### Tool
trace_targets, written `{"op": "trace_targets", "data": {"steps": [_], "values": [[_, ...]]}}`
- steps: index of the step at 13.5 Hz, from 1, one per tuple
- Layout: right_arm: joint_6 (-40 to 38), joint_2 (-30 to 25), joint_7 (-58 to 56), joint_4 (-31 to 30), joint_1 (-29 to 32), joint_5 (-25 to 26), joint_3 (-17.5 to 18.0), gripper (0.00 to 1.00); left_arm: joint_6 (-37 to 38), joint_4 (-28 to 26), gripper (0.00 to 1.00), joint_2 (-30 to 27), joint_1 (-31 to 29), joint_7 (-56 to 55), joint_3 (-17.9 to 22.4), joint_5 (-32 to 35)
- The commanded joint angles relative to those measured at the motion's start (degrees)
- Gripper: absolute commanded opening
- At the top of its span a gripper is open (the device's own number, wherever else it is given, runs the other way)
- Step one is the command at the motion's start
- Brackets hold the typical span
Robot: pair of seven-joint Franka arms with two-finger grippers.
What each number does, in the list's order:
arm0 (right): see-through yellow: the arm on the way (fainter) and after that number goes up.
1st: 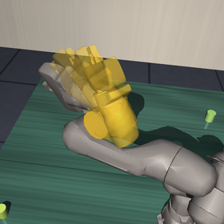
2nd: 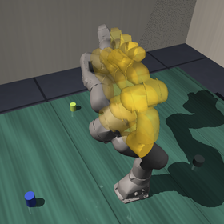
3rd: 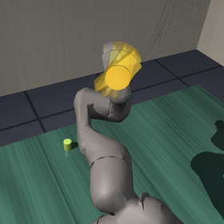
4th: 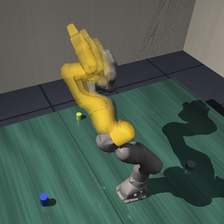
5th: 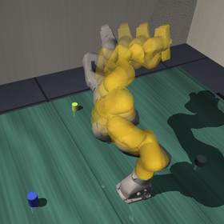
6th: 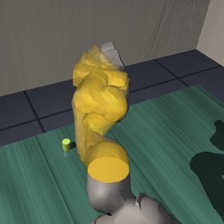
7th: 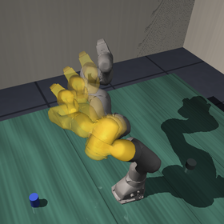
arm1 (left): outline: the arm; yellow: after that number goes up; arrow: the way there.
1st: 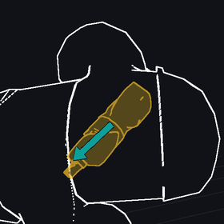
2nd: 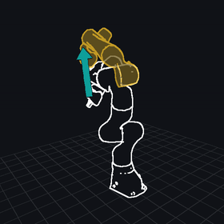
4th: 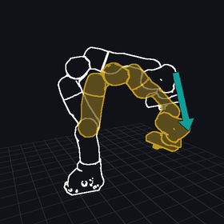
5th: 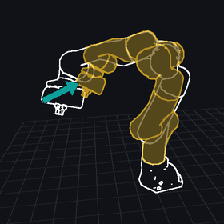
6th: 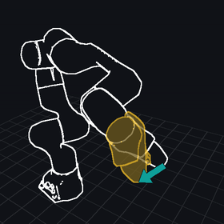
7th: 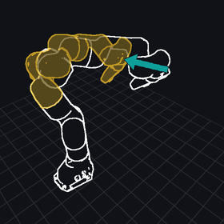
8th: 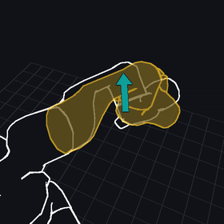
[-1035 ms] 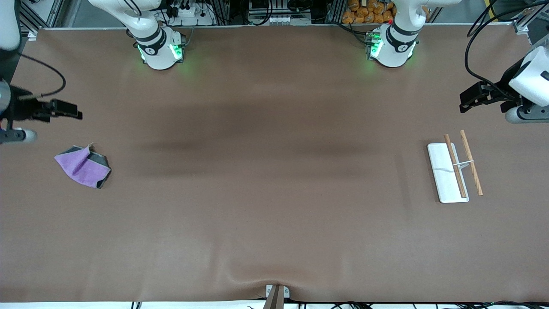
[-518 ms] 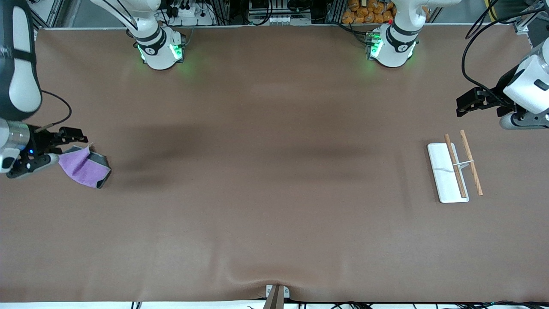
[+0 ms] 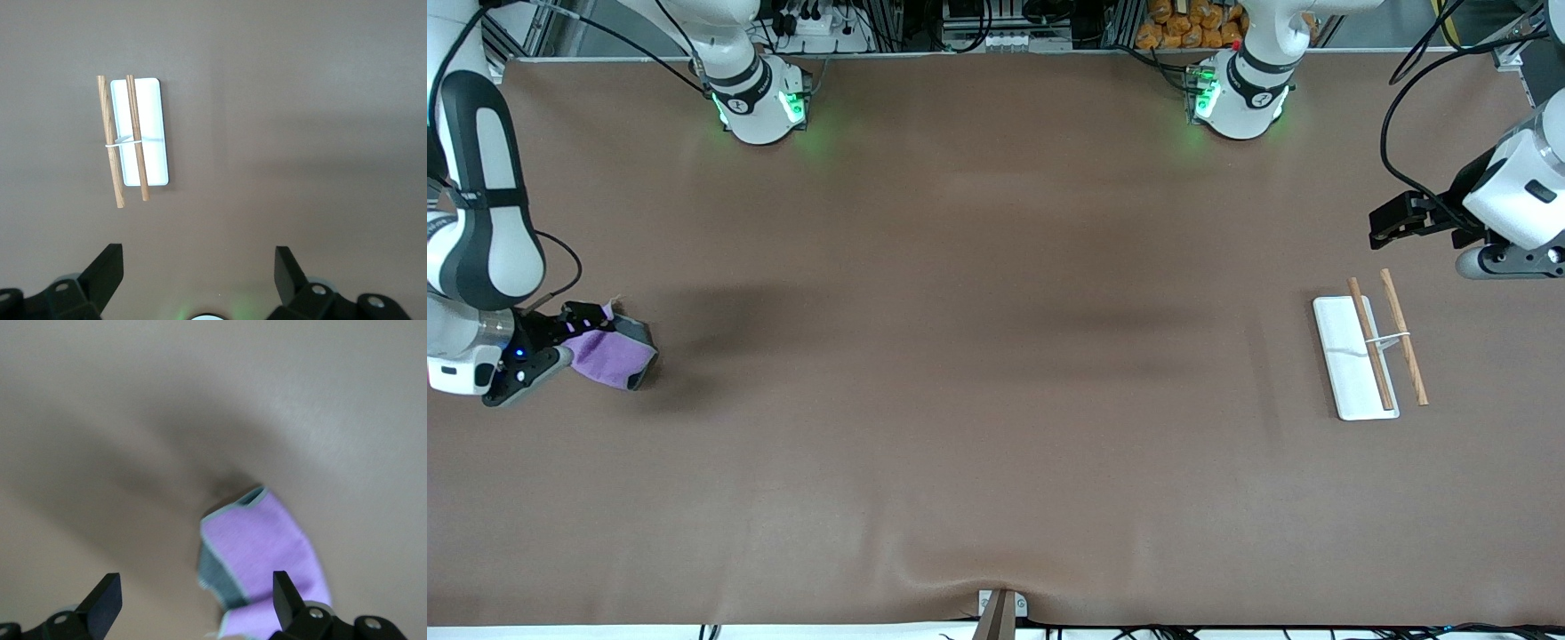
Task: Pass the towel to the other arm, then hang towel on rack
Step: 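Close the right gripper on the purple towel's corner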
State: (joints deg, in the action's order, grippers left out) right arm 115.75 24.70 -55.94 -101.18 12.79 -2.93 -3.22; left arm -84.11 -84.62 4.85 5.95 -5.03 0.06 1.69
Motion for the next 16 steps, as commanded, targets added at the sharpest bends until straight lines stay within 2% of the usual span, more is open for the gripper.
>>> {"op": "trace_targets", "data": {"steps": [1,3,9,11,13,16], "values": [[3.94,3.41,-8.53,0.55,1.36,-2.59,0.85,1.00,-0.44,-0.20,1.00,0.07,0.11,-0.33,-0.15,-0.19],[7.80,5.70,-14.26,0.55,1.36,-5.42,0.85,1.00,-0.44,-0.20,1.00,0.69,0.20,-0.33,-0.23,-0.19],[14.32,9.58,-21.12,0.63,2.85,-5.69,0.85,1.00,-0.44,-0.37,1.00,1.21,0.29,-0.24,-0.32,-1.16],[16.78,10.98,-26.47,0.63,3.56,-7.78,0.94,0.99,-0.44,-0.46,1.00,1.21,0.38,-0.24,-0.32,-1.16],[17.49,11.60,-27.81,0.55,3.38,-9.29,0.85,0.90,-0.44,-0.55,1.00,1.21,0.38,-0.24,-0.32,-1.16],[18.54,12.66,-27.82,0.46,3.29,-9.64,0.94,0.85,-0.53,-0.46,1.00,1.30,0.38,-0.24,-0.32,-1.16]]}}
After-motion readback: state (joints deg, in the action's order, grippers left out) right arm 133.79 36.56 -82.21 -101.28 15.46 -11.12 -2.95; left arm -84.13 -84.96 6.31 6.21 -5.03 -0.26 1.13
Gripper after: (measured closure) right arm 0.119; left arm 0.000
